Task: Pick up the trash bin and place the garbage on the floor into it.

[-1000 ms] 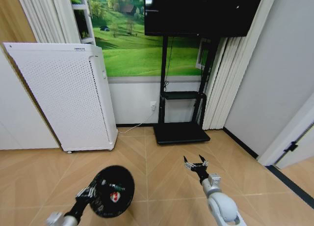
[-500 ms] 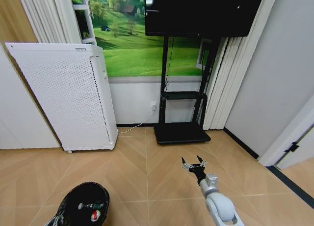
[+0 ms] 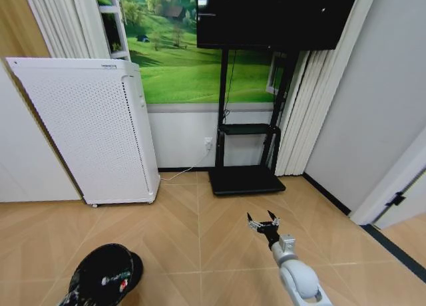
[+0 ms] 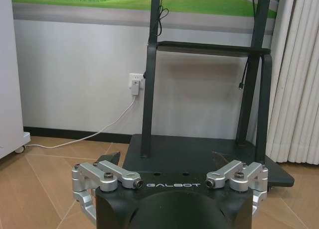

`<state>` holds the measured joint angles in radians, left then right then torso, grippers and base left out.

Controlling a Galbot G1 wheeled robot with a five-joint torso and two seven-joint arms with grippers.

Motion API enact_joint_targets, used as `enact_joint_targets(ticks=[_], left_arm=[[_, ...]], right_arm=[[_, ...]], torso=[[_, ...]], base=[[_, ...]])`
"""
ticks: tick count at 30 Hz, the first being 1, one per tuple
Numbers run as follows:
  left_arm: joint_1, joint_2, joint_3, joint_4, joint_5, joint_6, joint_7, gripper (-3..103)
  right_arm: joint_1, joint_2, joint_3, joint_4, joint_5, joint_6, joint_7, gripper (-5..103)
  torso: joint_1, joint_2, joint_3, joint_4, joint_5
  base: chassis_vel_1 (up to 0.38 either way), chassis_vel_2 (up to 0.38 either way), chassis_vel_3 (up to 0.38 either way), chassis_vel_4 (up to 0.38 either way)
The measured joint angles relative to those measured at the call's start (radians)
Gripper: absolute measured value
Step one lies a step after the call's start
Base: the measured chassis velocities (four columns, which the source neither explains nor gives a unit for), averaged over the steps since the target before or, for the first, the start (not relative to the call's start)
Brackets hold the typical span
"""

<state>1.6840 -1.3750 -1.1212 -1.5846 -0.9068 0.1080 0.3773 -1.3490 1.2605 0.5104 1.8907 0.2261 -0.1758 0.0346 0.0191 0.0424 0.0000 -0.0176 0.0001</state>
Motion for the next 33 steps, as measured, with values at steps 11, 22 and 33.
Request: enact_joint_targets(ticks=[11,22,33], left_arm=[[-0.023,-0.002,0.025,0.004,0.001,0.024,-0.004,20],[-0.020,0.002,0.025,-0.007,0.018,0.024,0.006,57],[-0.074,-0.003,0.011,-0.054,0.127,0.034,-0.006,95]], right_arm=[[0.012,0.002,-0.005,-0.018,-0.001,0.004,-0.011,100],[0.025,0.002,-0.019,-0.039,-0.002,0.004,-0.022,100],[0.030,0.006,-0.027,-0.062,-0.001,0.015,-0.049,100]], torso=[[0.000,0.000,0.000,-0.0002,-0.0001],[0.000,0.000,0.000,-0.0005,-0.0001],[0.000,0.000,0.000,-0.0003,-0.0001]], base=[[0.000,0.000,0.000,0.000],[0.000,0.000,0.000,0.000],[0.000,0.000,0.000,0.000]])
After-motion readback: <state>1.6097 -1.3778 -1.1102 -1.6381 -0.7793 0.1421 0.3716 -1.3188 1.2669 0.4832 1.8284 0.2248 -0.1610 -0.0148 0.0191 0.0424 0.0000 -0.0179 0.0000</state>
